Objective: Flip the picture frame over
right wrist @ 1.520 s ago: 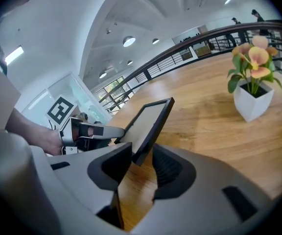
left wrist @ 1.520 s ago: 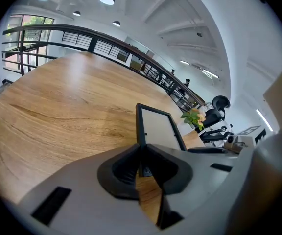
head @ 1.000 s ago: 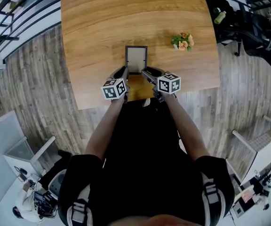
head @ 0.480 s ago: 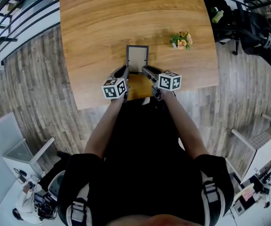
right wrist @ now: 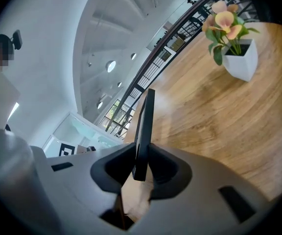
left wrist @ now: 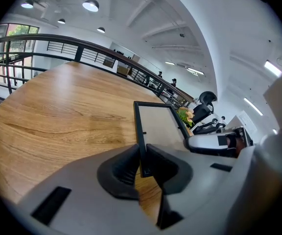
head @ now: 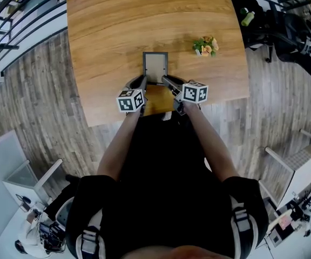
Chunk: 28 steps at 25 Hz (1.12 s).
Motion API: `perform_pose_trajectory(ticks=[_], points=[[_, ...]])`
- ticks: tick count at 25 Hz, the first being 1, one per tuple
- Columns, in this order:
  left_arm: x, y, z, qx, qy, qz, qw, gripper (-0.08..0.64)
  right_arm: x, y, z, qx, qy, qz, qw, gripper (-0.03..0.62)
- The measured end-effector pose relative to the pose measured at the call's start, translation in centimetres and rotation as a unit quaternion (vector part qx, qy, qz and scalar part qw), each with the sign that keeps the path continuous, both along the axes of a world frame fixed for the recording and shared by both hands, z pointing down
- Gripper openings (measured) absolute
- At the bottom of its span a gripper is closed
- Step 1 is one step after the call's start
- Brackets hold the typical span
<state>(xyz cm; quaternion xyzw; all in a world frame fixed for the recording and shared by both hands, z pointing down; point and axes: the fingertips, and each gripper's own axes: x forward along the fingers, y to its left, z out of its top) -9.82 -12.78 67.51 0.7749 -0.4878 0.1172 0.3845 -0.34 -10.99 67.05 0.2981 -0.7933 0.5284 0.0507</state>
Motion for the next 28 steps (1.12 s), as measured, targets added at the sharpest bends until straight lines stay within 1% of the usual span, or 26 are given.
perform_pose_trajectory(ticks=[6, 13, 18, 21, 25, 28], points=[[0.3, -0.1, 0.4, -0.003, -0.006, 0.005, 1.0000, 0.060, 0.1, 0.2, -0.3, -0.003, -0.012, -0.004, 1.000, 0.081], [0.3, 0.3, 1.5, -0.031, -0.031, 0.012, 0.9990, 0.063, -0.3, 0.1, -0.1, -0.009, -0.006, -0.014, 1.000, 0.077], [0.5, 0.6, 2.0, -0.044, -0.041, 0.022, 0.9980, 0.077, -0.2, -0.2, -0.6, -0.001, 0.002, -0.014, 1.000, 0.076], [0.4, 0.6, 2.0, -0.045, -0.040, 0.023, 0.9979, 0.095, 0.0, 0.0, -0.3, -0.010, -0.005, -0.010, 1.000, 0.075], [0.4, 0.6, 1.9, -0.043, -0.041, 0.023, 0.9980, 0.111, 0.1, -0.3, -0.7, 0.005, 0.007, -0.011, 1.000, 0.075], [0.4, 0.7, 1.8, -0.043, -0.043, 0.023, 0.9979, 0.121, 0.2, -0.1, -0.4, 0.002, 0.005, -0.012, 1.000, 0.075]])
